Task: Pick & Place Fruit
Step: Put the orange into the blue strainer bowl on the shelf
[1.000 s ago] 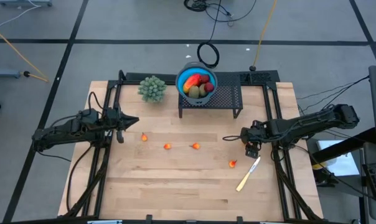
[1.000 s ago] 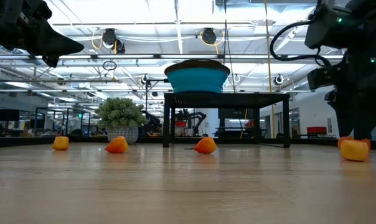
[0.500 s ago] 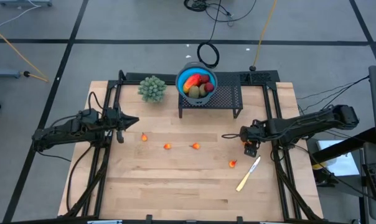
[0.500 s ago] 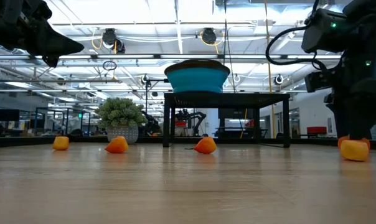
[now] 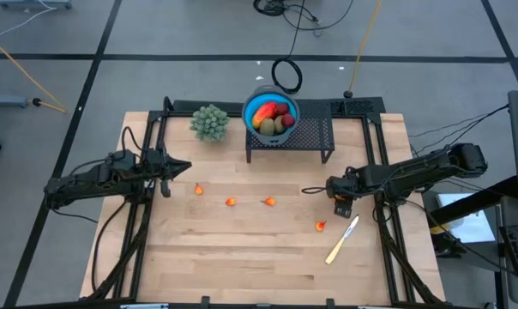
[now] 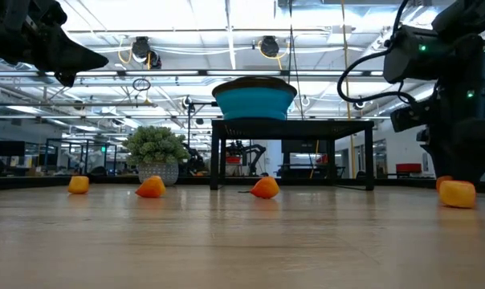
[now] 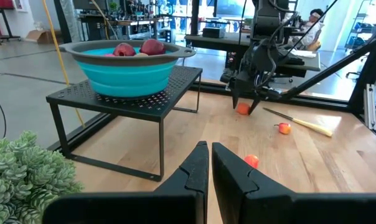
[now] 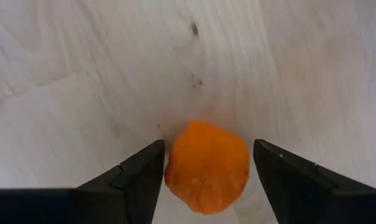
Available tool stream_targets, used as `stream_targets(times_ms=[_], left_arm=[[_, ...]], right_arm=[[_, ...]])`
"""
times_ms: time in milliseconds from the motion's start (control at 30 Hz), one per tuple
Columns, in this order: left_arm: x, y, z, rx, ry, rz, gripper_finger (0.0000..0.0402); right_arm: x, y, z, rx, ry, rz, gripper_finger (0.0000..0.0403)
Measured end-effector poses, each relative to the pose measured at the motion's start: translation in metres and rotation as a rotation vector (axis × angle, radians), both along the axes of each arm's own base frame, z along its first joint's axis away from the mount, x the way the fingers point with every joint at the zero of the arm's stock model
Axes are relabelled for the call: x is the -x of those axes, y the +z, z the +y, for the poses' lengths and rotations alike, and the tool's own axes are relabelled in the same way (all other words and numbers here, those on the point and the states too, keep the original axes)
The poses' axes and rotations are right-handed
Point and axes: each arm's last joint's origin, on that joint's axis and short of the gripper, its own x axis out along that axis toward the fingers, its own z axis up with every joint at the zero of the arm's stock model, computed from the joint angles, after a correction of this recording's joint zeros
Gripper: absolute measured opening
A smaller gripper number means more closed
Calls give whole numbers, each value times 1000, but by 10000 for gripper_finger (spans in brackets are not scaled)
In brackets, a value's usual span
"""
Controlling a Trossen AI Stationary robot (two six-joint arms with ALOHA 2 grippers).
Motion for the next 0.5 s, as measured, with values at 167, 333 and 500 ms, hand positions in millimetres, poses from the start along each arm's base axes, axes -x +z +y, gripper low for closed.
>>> stream_targets(times_ms=[167, 333, 500], left_arm=[[0, 0, 0, 0, 0, 0, 21], [0, 0, 0, 0, 0, 0, 21], [0, 0, 0, 0, -1, 0, 21]], right_arm=[[-2, 0, 0, -2, 0, -20, 210], [-2, 0, 0, -2, 1, -20, 182], [-2, 0, 0, -2, 1, -17, 162]])
